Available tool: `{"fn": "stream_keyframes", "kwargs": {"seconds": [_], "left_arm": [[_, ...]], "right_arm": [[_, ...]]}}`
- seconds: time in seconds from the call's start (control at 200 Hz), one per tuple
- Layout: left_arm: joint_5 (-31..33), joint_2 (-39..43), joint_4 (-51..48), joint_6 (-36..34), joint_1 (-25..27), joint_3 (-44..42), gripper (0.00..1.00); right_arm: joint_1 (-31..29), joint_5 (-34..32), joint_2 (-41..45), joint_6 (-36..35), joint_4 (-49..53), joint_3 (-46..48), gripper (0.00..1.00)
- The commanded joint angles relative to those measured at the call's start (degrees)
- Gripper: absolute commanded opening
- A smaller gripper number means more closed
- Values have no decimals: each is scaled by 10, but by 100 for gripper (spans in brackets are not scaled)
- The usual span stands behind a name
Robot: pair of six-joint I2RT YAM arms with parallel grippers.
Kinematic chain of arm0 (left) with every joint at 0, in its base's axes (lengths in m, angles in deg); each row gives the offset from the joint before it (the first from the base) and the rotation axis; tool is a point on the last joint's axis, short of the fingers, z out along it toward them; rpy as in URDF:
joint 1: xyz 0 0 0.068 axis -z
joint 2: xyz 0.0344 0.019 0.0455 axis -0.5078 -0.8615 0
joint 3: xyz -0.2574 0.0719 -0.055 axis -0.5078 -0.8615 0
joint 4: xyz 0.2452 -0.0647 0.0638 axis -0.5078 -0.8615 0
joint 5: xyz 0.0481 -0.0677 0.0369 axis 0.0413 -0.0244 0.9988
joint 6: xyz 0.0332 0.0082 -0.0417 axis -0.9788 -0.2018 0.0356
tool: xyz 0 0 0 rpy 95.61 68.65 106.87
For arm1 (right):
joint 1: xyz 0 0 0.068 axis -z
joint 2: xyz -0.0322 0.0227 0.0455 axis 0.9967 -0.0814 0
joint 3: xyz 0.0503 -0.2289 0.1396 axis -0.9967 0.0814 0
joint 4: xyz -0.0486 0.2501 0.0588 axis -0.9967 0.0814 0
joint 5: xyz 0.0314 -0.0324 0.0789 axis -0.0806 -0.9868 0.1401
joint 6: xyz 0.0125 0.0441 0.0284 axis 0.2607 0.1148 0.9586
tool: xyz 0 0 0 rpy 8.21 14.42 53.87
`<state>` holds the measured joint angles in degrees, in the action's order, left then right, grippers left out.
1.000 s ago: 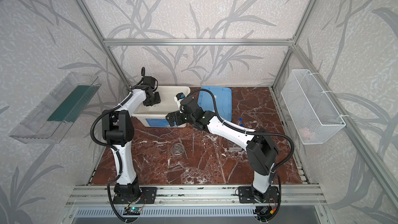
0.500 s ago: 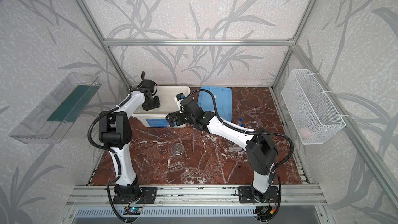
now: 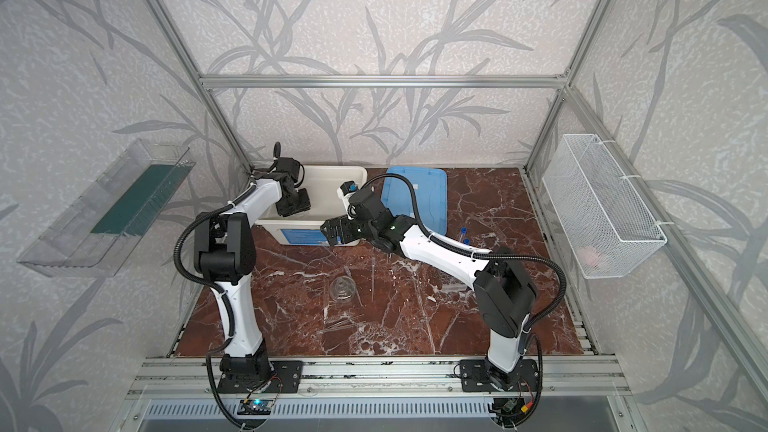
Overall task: Organize the chemistry lab equipment
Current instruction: 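Lower the vial into the tub corner and open the left gripper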
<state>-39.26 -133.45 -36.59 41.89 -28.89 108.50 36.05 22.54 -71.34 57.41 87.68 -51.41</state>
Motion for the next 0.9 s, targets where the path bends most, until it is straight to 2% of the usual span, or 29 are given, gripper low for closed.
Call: {"fn": "stream_keyframes", "kwargs": {"seconds": [0.0, 0.16, 0.335, 0.44, 0.72, 0.79, 0.85, 0.895], "left_arm": [[9, -16, -1, -3, -3, 6, 20], [0, -18, 8, -3, -2, -4, 20], [-1, -18, 15, 0, -2, -14, 26], [4, -19, 10, 2, -2, -9, 40], [9, -7, 1, 1, -2, 1, 50], [9, -4, 1, 1, -1, 4, 55], [9, -2, -1, 0, -2, 7, 66], [9, -2, -2, -1, -2, 9, 67]], "right_arm": [[3, 5, -6, 6, -11, 8, 100], [3, 6, -9, 8, -13, 8, 100], [3, 5, -9, 7, -12, 9, 100], [4, 6, -10, 8, -12, 9, 100], [4, 5, -8, 9, -13, 11, 100], [3, 5, -8, 10, -14, 10, 100], [4, 7, -8, 11, -14, 10, 100], [4, 7, -7, 11, -14, 10, 100]]}}
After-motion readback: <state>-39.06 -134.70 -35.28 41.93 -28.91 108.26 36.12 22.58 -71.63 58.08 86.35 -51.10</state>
